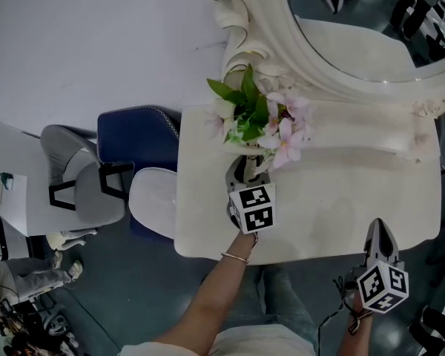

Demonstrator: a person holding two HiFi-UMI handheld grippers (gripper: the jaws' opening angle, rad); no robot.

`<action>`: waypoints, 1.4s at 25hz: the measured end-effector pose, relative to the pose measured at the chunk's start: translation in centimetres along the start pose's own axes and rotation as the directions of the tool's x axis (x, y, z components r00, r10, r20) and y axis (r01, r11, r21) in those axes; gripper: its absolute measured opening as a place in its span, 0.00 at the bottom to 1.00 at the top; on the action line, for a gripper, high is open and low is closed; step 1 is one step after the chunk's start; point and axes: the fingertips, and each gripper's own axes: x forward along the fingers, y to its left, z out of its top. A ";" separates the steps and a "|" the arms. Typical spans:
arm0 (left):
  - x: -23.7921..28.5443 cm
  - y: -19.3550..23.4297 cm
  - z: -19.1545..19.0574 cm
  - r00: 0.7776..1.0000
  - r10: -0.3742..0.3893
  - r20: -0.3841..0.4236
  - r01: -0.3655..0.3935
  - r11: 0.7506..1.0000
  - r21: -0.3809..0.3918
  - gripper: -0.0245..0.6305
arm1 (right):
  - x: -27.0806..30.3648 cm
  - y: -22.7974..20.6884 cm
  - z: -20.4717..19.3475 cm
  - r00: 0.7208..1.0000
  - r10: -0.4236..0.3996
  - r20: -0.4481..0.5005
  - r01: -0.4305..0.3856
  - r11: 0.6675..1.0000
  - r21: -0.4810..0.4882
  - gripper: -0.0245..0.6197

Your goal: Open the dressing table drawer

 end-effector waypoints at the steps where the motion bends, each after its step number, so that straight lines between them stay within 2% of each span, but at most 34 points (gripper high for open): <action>1: 0.0 0.0 -0.1 1.000 0.001 -0.004 -0.001 1.000 0.004 0.24 | 0.0 0.0 0.0 1.000 0.001 0.000 -0.001 1.000 0.000 0.05; 6: 0.0 -0.1 -0.1 1.000 0.004 -0.002 -0.004 1.000 0.013 0.21 | 0.2 -0.1 0.1 1.000 0.004 0.003 -0.004 1.000 0.000 0.05; 35: -0.1 -0.1 -0.1 1.000 -0.017 -0.015 0.018 0.999 0.033 0.20 | -0.3 -0.6 -0.2 1.000 0.001 -0.003 -0.001 1.000 0.020 0.05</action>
